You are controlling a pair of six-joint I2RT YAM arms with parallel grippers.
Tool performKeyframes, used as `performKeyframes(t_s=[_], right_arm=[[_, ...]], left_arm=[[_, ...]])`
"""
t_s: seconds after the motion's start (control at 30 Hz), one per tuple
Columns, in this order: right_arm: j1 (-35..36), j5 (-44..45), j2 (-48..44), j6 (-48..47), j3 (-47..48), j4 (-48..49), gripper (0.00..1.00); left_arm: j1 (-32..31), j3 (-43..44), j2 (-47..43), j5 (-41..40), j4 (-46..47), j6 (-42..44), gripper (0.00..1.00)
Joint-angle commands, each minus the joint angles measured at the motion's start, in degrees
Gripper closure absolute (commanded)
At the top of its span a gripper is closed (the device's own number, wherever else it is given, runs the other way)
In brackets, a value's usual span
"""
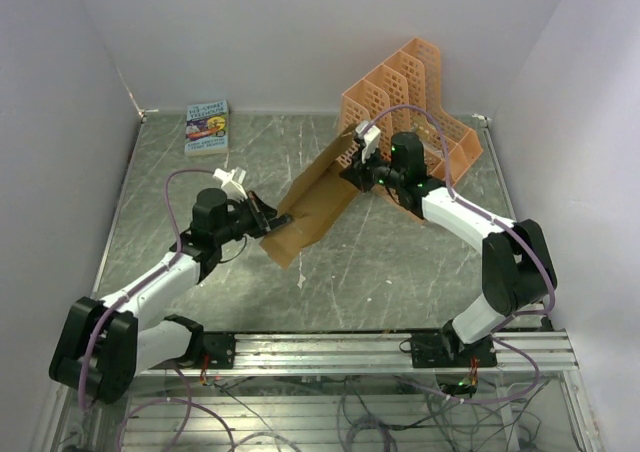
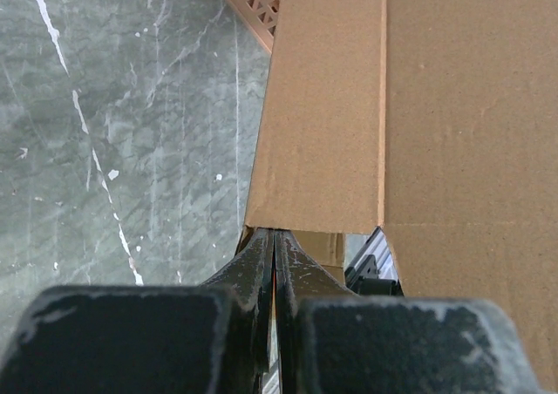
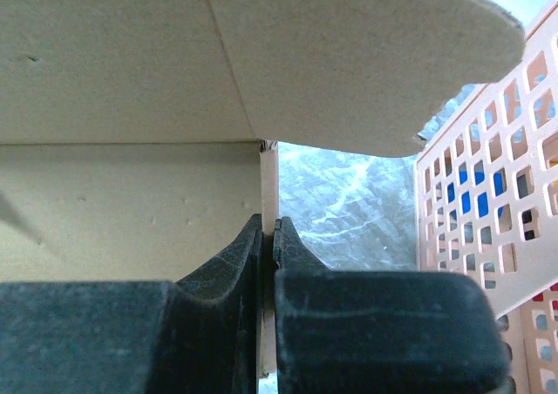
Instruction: Fold the paper box
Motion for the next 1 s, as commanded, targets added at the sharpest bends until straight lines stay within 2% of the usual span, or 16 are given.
performKeyframes(t_s=[0.0, 0.23, 0.33, 0.4, 0.53, 0.63, 0.73, 0.9, 0.97], right_arm=[[1.41, -0.61, -1.02, 0.74, -0.86, 1.58, 1.0], [2.44, 0.91, -0.76, 4.53, -1.54, 3.2, 1.0], [2.4, 3.7, 0.15, 5.93, -1.44, 3.23, 1.0], [1.73, 5.98, 0.45, 5.66, -1.3, 3.1, 1.0], [-1.0, 5.35, 0.3, 6.52, -1.94, 3.74, 1.0], [-1.54, 5.19, 0.26, 6.95, -2.03, 4.08, 1.0], [-1.68, 5.54, 0.51, 8.39, -1.77, 4.01, 1.0], [-1.68, 9.05, 0.87, 12.68, -1.32, 3.97, 1.0], [-1.64, 9.36, 0.85, 13.61, -1.44, 4.24, 1.0]], left_arm=[[0.21, 1.21, 0.93, -0.11, 6.05, -0.58, 0.93], [0.21, -1.08, -1.1, -6.47, 9.38, -4.2, 0.93], [0.21, -0.87, -2.29, -6.97, 9.1, -3.19, 0.92], [0.28, 0.36, -4.61, -7.87, 4.19, 0.27, 0.9], [0.29, 4.24, -13.12, -13.71, -12.96, 9.99, 0.82], [0.29, 5.13, -18.94, -16.41, -21.44, 12.47, 0.8], [0.29, 3.72, -23.33, -14.63, -26.29, 10.59, 0.84], [-0.13, -4.18, -30.42, -7.26, -22.04, -1.83, 0.91], [-1.73, -6.06, -33.55, -8.18, -21.66, -5.64, 0.93]])
